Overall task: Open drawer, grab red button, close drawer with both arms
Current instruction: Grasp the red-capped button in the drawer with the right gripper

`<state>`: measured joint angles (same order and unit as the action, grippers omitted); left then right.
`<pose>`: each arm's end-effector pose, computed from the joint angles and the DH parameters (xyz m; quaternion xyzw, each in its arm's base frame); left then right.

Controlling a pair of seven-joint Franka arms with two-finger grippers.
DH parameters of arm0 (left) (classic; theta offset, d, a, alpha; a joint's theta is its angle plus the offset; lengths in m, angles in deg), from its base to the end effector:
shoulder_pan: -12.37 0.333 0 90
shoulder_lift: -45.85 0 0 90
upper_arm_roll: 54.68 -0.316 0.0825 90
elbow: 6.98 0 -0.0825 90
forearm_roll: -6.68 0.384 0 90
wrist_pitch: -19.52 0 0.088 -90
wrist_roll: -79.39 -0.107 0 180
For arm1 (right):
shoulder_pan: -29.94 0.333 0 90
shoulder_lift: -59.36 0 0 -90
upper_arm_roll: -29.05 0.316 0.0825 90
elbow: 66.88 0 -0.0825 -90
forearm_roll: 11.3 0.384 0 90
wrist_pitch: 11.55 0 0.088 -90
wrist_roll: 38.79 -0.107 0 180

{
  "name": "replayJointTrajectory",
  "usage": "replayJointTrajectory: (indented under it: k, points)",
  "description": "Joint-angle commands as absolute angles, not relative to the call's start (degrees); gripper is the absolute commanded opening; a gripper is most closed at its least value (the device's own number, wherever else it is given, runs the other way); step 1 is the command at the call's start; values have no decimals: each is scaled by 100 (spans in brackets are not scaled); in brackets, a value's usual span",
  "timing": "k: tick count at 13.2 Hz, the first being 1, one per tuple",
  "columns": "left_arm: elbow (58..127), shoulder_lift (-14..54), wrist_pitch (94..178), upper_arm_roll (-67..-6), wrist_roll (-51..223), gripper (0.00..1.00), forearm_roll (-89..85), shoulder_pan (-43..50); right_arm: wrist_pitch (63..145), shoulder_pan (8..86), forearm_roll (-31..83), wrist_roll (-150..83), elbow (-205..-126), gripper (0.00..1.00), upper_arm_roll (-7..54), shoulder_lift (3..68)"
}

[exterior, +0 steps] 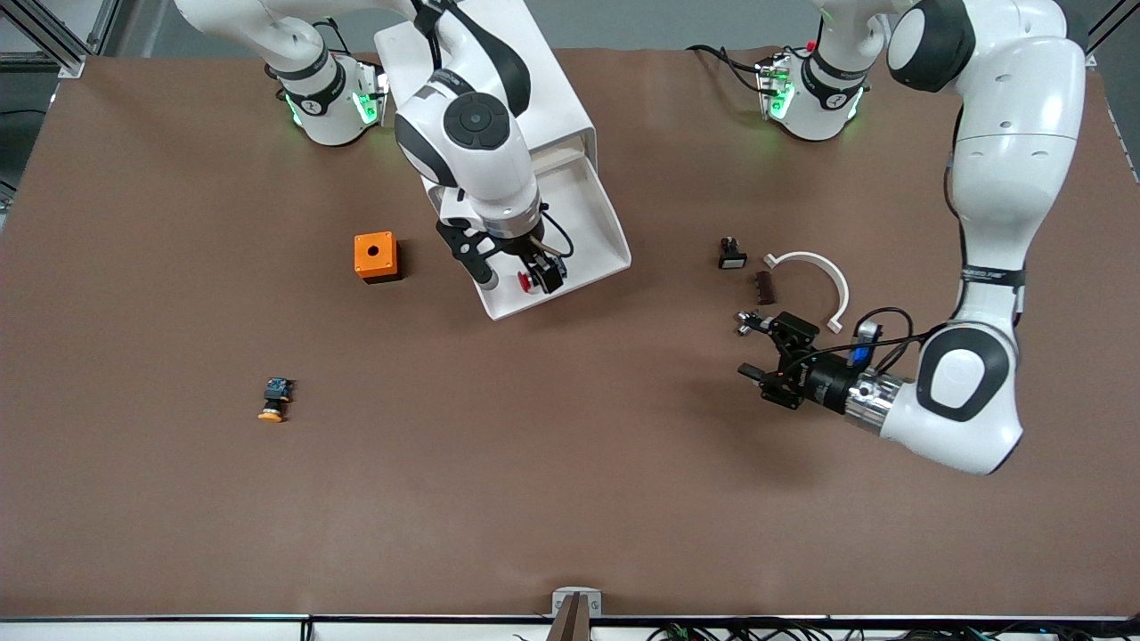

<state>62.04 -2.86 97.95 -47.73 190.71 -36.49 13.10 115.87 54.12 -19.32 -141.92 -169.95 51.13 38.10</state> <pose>0.6786 -0.1355 0.2751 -0.4784 -0.7142 0.5087 0.0479 0.4654 0.4515 0.3626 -0.8904 0.4531 -0.0010 0.0434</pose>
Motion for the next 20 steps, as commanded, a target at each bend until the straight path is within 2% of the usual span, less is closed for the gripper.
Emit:
replayJointTrajectory:
  k: [1, 3, 9, 11, 13, 16, 20]
  points:
    - [6280, 163, 9756, -4695, 18749, 99, -2815, 1123, 11800, 5288, -2341, -14688, -17024, 98, 5313, 3625]
    - [6272, 313, 9774, -4651, 18488, 99, -2437, 983, 11906, 5323, -2465, -14873, -17015, 94, 5348, 3520]
    - [6280, 937, 10116, -4703, 17197, 100, -2128, 675, 11827, 5253, -2457, -14874, -16980, 61, 5454, 3554]
    - [6280, 1243, 10117, -4624, 15996, 100, -1533, 657, 11827, 5236, -2448, -14892, -16980, 49, 5541, 3563]
    - [6280, 1333, 10186, -4642, 15001, 100, -1232, 657, 11827, 5200, -2448, -14883, -16980, 29, 5577, 3563]
    - [6377, 1334, 10318, -4659, 14205, 100, -1144, 561, 11722, 5070, -2457, -14796, -16753, 4, 5594, 3581]
    - [6403, 1132, 10995, -4571, 14161, 100, -21, -343, 10931, 3842, -2439, -13445, -16146, 3, 6330, 3554]
